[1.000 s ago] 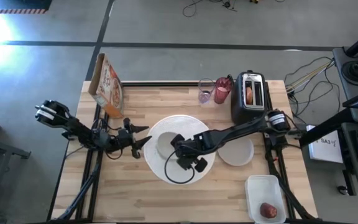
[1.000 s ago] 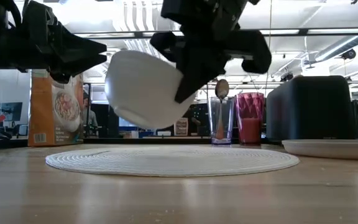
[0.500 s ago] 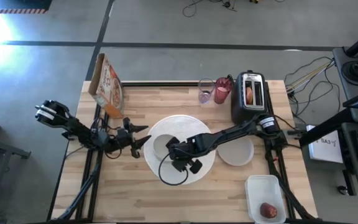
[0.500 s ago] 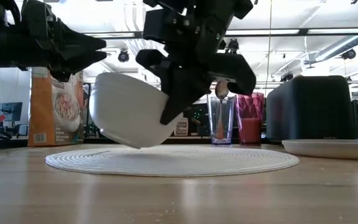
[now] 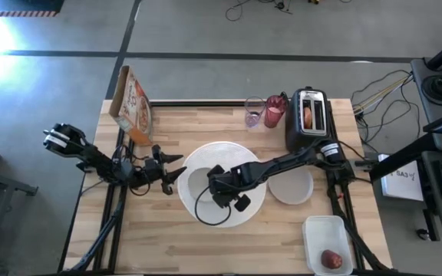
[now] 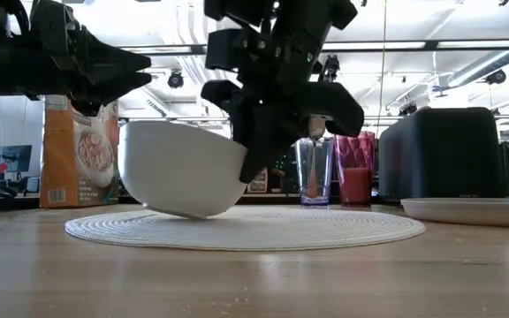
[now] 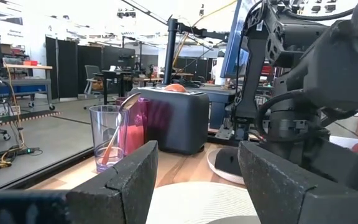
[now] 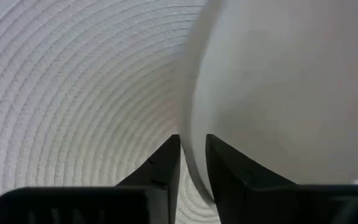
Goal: Arrange a breakfast setting
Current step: Put the white bowl on the left of the white table mat, then put the light brown plate on the white table mat to the right of the white bowl
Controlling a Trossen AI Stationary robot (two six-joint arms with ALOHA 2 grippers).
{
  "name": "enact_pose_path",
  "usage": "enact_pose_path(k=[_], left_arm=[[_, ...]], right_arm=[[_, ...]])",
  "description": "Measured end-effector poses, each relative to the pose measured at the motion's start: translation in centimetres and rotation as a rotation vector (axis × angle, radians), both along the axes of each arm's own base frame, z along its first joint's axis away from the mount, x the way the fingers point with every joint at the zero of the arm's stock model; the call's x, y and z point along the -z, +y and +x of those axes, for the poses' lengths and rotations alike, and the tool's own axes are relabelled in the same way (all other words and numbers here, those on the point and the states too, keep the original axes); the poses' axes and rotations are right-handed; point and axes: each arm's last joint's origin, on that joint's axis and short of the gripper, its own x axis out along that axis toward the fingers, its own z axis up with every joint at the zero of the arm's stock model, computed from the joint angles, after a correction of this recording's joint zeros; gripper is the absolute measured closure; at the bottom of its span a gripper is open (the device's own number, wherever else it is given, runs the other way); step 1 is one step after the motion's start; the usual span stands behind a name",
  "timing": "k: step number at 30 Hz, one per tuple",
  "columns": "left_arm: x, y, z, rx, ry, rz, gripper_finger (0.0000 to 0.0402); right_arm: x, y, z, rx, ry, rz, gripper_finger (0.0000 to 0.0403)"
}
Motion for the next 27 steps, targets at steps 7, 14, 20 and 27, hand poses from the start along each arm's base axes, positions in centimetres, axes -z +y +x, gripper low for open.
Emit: enact_pose_path(k=[7, 14, 20, 27], left_arm=[[0.0, 0.0, 0.0, 0.001, 0.0, 0.0, 0.0193], [0.0, 0.0, 0.0, 0.001, 0.005, 0.003, 0.0193], [0.1, 0.0, 0.0, 0.001, 0.012, 0.005, 0.0193], [0.1, 0.0, 0.0, 0.001, 0.015, 0.006, 0.0193]], right_arm=[[-3.3, -0.2, -0.1, 0.065, -0.063, 0.003, 0.0301], [-7.0, -0.3, -0.6, 0.181, -0.073, 0.044, 0.028], [-8.4, -0.7, -2.8, 0.419, 0.039, 0.119, 0.0278], [-8.6, -1.7, -6.0, 0.942, 0.256, 0.164, 0.028]])
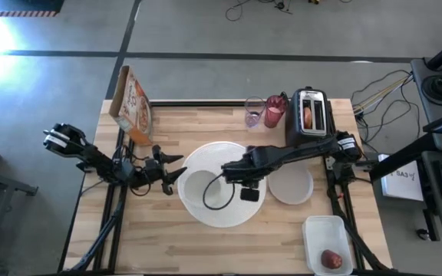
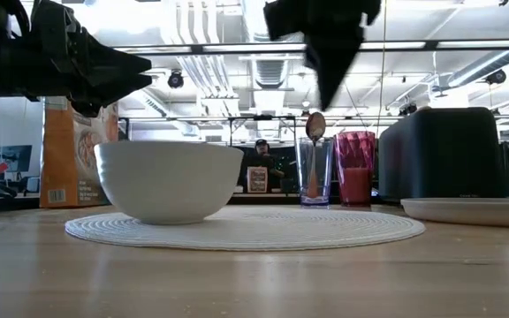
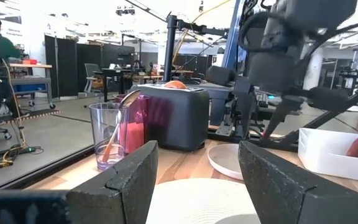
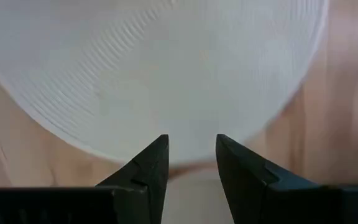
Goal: Arrange a breakfast setting
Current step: Put the light brown plate on the white table mat to the right of the white bowl
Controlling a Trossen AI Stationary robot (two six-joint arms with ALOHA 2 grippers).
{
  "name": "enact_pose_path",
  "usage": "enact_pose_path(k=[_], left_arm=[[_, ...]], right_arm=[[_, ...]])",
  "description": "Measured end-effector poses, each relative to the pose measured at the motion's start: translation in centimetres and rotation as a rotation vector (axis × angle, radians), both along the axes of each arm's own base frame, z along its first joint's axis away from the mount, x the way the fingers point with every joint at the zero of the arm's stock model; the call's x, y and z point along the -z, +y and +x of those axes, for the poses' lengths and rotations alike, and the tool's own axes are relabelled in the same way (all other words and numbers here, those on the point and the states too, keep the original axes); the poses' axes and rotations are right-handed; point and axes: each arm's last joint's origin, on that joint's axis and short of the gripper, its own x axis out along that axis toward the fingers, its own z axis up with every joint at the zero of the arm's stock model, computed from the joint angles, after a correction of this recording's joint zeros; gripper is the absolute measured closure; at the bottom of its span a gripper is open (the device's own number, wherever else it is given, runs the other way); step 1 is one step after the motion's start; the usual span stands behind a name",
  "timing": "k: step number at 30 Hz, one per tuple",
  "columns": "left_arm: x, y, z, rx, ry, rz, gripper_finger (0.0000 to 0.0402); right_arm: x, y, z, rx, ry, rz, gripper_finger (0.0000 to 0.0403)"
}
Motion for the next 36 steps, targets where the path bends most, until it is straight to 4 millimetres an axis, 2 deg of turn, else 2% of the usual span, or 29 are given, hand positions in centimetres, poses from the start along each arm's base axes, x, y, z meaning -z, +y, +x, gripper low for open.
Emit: enact_pose_path(k=[5, 14, 22, 27, 30, 36], left_arm=[[0.0, 0.0, 0.0, 0.0, 0.0, 0.0, 0.0193], [0.1, -0.2, 0.1, 0.059, 0.005, 0.015, 0.0193], [0.1, -0.2, 0.1, 0.076, 0.007, 0.019, 0.0193], [0.1, -0.2, 0.1, 0.077, 0.011, 0.021, 0.0193], [0.1, -0.2, 0.1, 0.077, 0.011, 0.021, 0.0193], [0.1, -0.2, 0.1, 0.077, 0.011, 0.021, 0.0193]], right_arm=[[1.8, -0.1, -1.4, 0.217, 0.119, -0.037, 0.0271], [6.6, 0.2, -3.0, 0.338, 0.244, 0.007, 0.027], [9.3, 0.3, -4.4, 0.463, 0.317, 0.071, 0.027], [10.7, 0.7, -4.0, 0.484, 0.26, 0.182, 0.027], [11.1, 0.7, -4.0, 0.482, 0.251, 0.189, 0.027], [10.8, 0.7, -4.2, 0.49, 0.244, 0.189, 0.027]])
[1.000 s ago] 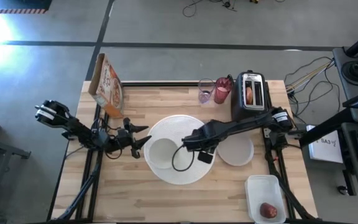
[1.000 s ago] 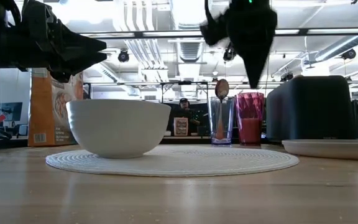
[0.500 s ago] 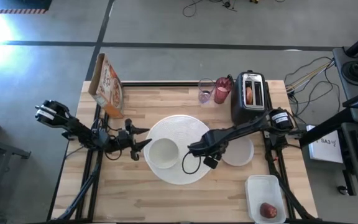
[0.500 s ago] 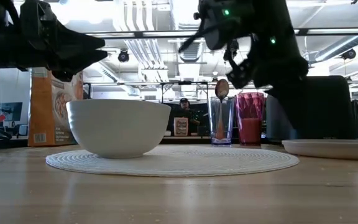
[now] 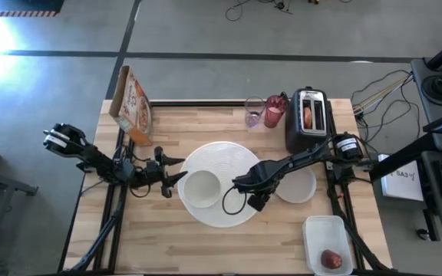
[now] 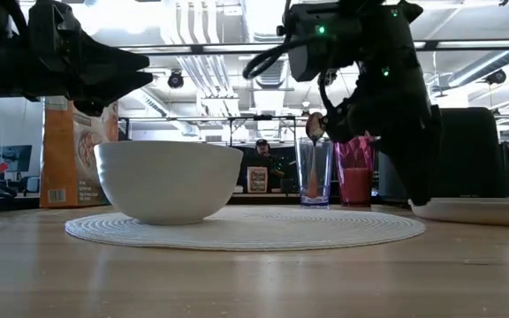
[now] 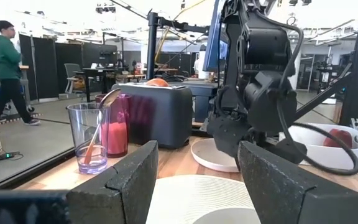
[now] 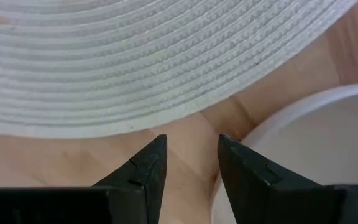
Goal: Arrange a breakfast setting
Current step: Put the light brown plate on the white table mat to the right of the white bowl
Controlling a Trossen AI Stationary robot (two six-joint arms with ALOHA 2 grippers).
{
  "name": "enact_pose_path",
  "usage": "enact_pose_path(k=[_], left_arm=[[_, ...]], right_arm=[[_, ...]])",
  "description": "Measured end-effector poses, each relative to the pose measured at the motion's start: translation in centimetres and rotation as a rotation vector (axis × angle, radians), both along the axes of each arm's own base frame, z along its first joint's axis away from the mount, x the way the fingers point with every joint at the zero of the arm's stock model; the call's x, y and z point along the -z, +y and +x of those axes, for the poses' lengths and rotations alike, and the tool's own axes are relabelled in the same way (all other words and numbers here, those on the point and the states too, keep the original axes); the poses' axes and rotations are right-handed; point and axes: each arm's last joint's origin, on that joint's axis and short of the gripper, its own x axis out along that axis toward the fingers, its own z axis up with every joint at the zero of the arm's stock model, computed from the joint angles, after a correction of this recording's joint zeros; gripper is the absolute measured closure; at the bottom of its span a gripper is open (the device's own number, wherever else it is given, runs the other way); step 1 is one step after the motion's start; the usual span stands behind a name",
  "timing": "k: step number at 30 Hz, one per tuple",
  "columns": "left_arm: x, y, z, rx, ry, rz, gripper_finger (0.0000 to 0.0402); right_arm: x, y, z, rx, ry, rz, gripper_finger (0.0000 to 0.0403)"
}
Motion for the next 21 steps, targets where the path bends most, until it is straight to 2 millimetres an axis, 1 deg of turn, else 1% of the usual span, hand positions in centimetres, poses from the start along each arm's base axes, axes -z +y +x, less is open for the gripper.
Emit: enact_pose_path(k=[8, 11, 17, 21], left_arm=[[0.0, 0.0, 0.0, 0.0, 0.001, 0.001, 0.0193], [0.0, 0.0, 0.0, 0.0, 0.002, 0.001, 0.0193], [0.1, 0.0, 0.0, 0.0, 0.007, 0.003, 0.0193], [0.1, 0.0, 0.0, 0.0, 0.006, -0.001, 0.0193]], right_arm=[[-1.2, -0.1, -0.6, 0.018, -0.013, -0.029, 0.0271], [-0.7, -0.2, -1.0, 0.039, 0.012, -0.037, 0.0271], [1.0, -0.4, -2.4, 0.082, 0.087, -0.057, 0.0271], [2.1, -0.5, -2.8, 0.088, 0.076, -0.055, 0.0271]])
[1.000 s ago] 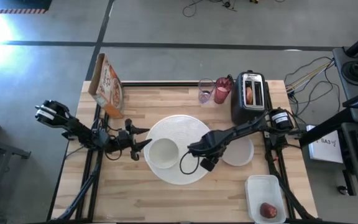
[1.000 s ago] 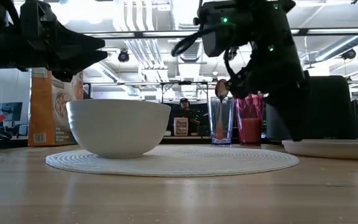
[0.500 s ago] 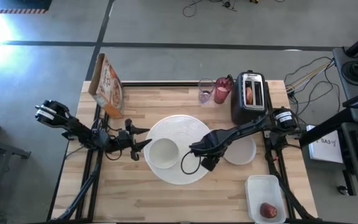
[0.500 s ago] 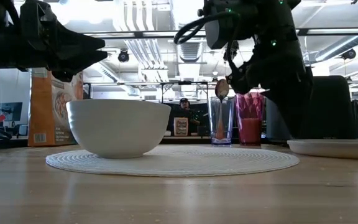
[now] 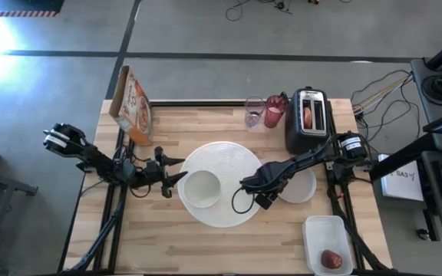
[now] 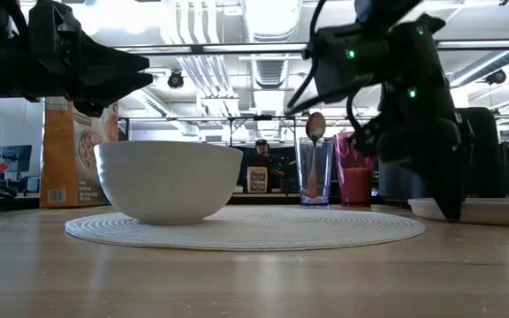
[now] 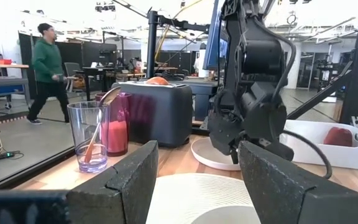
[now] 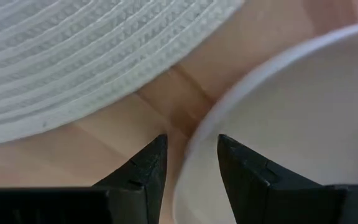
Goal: Arrange a breakfast setting
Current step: Put the light brown plate on the white table mat to the right of the white bowl
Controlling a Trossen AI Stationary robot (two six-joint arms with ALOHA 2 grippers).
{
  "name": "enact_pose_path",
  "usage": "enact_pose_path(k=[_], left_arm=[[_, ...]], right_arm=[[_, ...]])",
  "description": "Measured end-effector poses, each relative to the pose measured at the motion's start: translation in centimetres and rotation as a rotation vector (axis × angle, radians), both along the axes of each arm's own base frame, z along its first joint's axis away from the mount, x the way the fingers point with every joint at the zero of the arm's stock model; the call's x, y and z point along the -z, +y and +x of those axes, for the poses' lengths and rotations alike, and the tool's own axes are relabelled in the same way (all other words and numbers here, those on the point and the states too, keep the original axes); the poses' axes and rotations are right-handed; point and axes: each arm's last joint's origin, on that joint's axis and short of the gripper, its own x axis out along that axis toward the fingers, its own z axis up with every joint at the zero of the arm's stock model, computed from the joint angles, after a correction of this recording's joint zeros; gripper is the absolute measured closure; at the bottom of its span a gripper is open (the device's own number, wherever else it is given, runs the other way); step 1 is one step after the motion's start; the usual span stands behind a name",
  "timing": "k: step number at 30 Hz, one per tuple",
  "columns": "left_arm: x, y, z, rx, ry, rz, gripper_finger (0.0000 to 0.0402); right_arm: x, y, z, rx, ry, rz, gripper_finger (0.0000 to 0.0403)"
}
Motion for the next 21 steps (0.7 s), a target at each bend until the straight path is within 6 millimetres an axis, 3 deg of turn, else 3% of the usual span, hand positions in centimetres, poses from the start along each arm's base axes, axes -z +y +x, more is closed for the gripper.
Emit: enact_pose_path(k=[7, 17, 21], left_arm=[[0.0, 0.0, 0.0, 0.0, -0.002, -0.007, 0.0193], [-0.03, 0.0, 0.01, 0.002, -0.006, -0.014, 0.0193], [-0.03, 0.0, 0.01, 0.003, -0.008, -0.023, 0.0193]], right_arm=[[0.79, -0.04, -0.3, -0.019, -0.025, 0.013, 0.0278], [0.68, 0.01, -0.43, -0.055, -0.001, 0.039, 0.0384], [0.18, 0.1, -0.31, -0.06, 0.019, 0.064, 0.0392]])
